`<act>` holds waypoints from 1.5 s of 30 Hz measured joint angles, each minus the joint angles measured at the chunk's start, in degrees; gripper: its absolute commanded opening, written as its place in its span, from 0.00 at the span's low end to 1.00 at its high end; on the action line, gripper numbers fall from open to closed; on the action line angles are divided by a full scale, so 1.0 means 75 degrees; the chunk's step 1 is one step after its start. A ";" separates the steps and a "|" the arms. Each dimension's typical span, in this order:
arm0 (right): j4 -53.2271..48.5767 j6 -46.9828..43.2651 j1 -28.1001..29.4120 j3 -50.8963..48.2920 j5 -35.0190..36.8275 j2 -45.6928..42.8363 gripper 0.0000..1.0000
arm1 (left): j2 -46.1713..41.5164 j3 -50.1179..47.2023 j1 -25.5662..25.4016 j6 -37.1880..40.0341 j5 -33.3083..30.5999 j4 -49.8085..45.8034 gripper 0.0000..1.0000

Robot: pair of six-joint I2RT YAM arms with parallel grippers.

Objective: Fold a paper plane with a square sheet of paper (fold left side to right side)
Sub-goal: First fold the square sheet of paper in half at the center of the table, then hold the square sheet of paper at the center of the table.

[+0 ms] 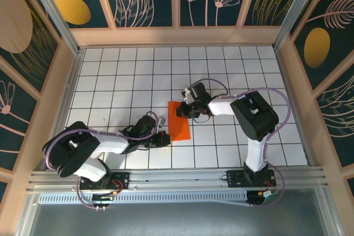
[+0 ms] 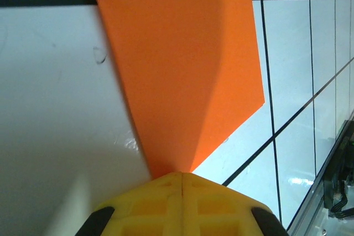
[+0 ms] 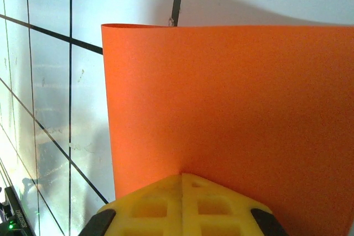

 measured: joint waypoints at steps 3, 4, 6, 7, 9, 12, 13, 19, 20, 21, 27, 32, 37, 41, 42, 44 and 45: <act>0.0003 -0.0047 0.0000 0.0000 -0.0006 0.0000 0.00 | -0.0393 0.0012 -0.0012 -0.0003 -0.0152 -0.0562 0.00; 0.0006 -0.0050 0.0000 0.0000 -0.0006 0.0000 0.00 | -0.0586 0.0050 -0.0012 -0.0003 -0.0233 -0.0810 0.00; 0.0006 -0.0070 0.0000 -0.0003 -0.0006 0.0000 0.00 | -0.1032 0.0221 0.0012 0.0047 -0.0425 -0.1285 0.00; 0.0006 -0.0073 0.0000 -0.0003 -0.0006 0.0000 0.00 | -0.1241 0.0335 0.0076 0.0067 -0.0460 -0.1437 0.00; 0.0006 -0.0073 0.0003 -0.0003 -0.0006 -0.0003 0.00 | -0.1594 0.0527 0.0312 0.0087 -0.0452 -0.1524 0.00; 0.0009 -0.0073 0.0003 -0.0003 -0.0003 -0.0003 0.00 | -0.1722 0.0801 0.0775 0.0175 -0.0364 -0.1518 0.00; 0.0006 -0.0073 0.0003 -0.0003 -0.0003 -0.0006 0.00 | -0.1620 0.0912 0.0892 0.0239 -0.0344 -0.1518 0.00; 0.0006 -0.0073 0.0009 -0.0003 0.0003 -0.0009 0.00 | -0.0356 0.1641 0.0976 0.0641 -0.0038 -0.1553 0.00; 0.0006 -0.0073 0.0009 -0.0003 0.0003 -0.0009 0.00 | -0.0119 0.1795 0.0976 0.0752 -0.0026 -0.1617 0.00; 0.0006 -0.0073 0.0009 -0.0003 0.0000 -0.0009 0.00 | 0.0143 0.1967 0.0976 0.0877 -0.0023 -0.1670 0.00; 0.0006 -0.0073 0.0023 -0.0003 0.0003 -0.0009 0.00 | 0.1122 0.2416 0.0976 0.1250 0.0096 -0.1673 0.00; 0.0006 -0.0073 0.0023 -0.0003 0.0000 -0.0009 0.00 | 0.1620 0.2425 0.0976 0.1306 0.0204 -0.1667 0.00; -0.0017 -0.0073 0.0023 0.0017 0.0017 -0.0020 0.00 | 0.1734 0.2422 0.0979 0.1332 0.0265 -0.1577 0.00; -0.0207 -0.0073 0.0038 0.0079 0.0178 -0.0093 0.00 | 0.1751 0.2410 0.0976 0.1352 0.0262 -0.1486 0.00; -0.0294 -0.0073 0.0035 0.0079 0.0242 -0.0169 0.00 | 0.1751 0.2398 0.0976 0.1352 0.0262 -0.1466 0.00; -0.0463 -0.0073 0.0029 0.0079 0.0321 -0.0402 0.00 | 0.1751 0.2372 0.0976 0.1352 0.0265 -0.1428 0.00; -0.0519 -0.0076 0.0026 0.0079 0.0373 -0.0565 0.00 | 0.1751 0.2363 0.0976 0.1352 0.0265 -0.1405 0.00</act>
